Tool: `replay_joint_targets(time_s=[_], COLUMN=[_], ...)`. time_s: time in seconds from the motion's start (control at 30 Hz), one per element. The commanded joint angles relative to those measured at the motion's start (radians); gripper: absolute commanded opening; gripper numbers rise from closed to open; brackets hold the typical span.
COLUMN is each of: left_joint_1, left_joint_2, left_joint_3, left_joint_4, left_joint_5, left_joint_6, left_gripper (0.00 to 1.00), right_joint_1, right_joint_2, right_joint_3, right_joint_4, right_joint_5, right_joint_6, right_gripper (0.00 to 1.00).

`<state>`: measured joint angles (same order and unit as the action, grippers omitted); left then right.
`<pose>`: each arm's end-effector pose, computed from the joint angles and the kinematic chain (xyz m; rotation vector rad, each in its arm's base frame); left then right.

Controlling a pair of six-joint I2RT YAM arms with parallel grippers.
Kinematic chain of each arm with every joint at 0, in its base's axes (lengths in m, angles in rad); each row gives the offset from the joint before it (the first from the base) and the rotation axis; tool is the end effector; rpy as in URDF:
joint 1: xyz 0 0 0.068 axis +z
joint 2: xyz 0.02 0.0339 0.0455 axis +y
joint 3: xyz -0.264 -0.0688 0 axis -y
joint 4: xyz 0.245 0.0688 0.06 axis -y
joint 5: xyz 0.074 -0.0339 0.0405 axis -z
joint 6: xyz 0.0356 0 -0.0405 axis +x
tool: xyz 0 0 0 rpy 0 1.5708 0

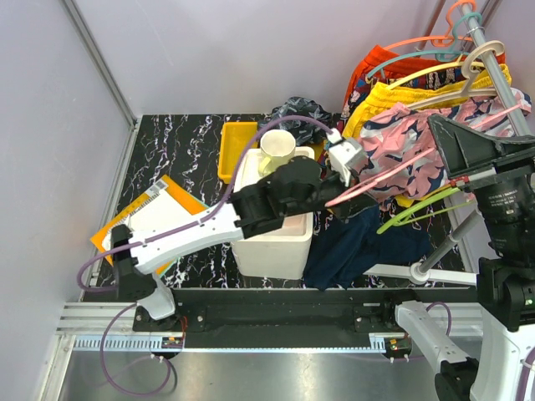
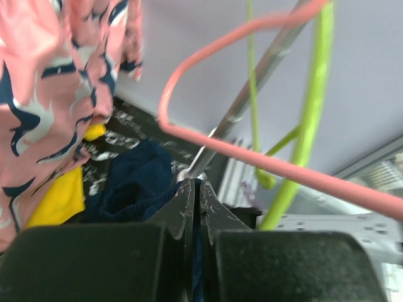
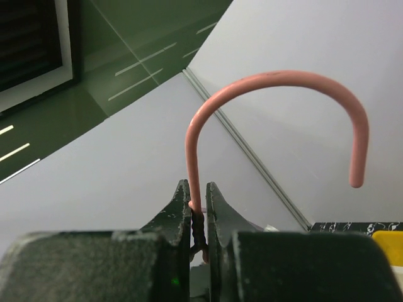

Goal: Remove the shorts from the hanger

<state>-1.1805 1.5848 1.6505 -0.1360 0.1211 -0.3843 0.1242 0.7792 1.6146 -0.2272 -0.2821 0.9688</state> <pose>0.1380 -0.3469 0.4457 0.7934 1.6236 -1.2631 0.0393 0.0149 0.5828 0.1642 1.0386 1.1328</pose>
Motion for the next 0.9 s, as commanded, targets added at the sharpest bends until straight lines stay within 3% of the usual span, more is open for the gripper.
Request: replay_joint_targets(time_s=[0.0, 0.07, 0.1, 0.2, 0.23, 0.27, 0.3, 0.33, 0.63, 0.87], left_joint_1=[-0.036, -0.042, -0.048, -0.076, -0.085, -0.096, -0.112, -0.122, -0.186, -0.225], left_joint_2=[0.067, 0.083, 0.092, 0.074, 0.067, 0.06, 0.047, 0.044, 0.018, 0.059], left_joint_3=[0.08, 0.086, 0.086, 0.075, 0.062, 0.055, 0.048, 0.046, -0.083, -0.162], left_joint_4=[-0.075, -0.102, -0.126, -0.161, -0.168, -0.172, -0.189, -0.201, -0.223, -0.223], left_joint_5=[-0.118, -0.178, -0.193, -0.262, -0.306, -0.325, -0.339, -0.365, -0.351, -0.426], left_joint_6=[0.09, 0.108, 0.113, 0.153, 0.183, 0.197, 0.214, 0.243, 0.401, 0.47], left_gripper=[0.0, 0.02, 0.17, 0.43, 0.58, 0.61, 0.76, 0.8, 0.77, 0.79], right_joint_1=[-0.001, -0.001, -0.001, -0.001, -0.003, -0.003, -0.001, -0.001, -0.001, -0.001], right_joint_2=[-0.011, -0.015, -0.02, -0.024, -0.029, -0.032, -0.034, -0.034, -0.043, -0.047], right_joint_3=[0.03, 0.03, 0.03, 0.027, 0.025, 0.021, 0.019, 0.018, 0.011, 0.025], right_joint_4=[0.043, 0.04, 0.039, 0.031, 0.028, 0.026, 0.026, 0.028, 0.028, 0.008], right_joint_5=[0.003, 0.004, 0.006, 0.011, 0.012, 0.015, 0.017, 0.017, 0.015, 0.032], right_joint_6=[-0.027, -0.042, -0.047, -0.062, -0.065, -0.07, -0.071, -0.071, -0.074, -0.111], right_gripper=[0.0, 0.0, 0.0, 0.0, 0.0, 0.0, 0.0, 0.0, 0.0, 0.0])
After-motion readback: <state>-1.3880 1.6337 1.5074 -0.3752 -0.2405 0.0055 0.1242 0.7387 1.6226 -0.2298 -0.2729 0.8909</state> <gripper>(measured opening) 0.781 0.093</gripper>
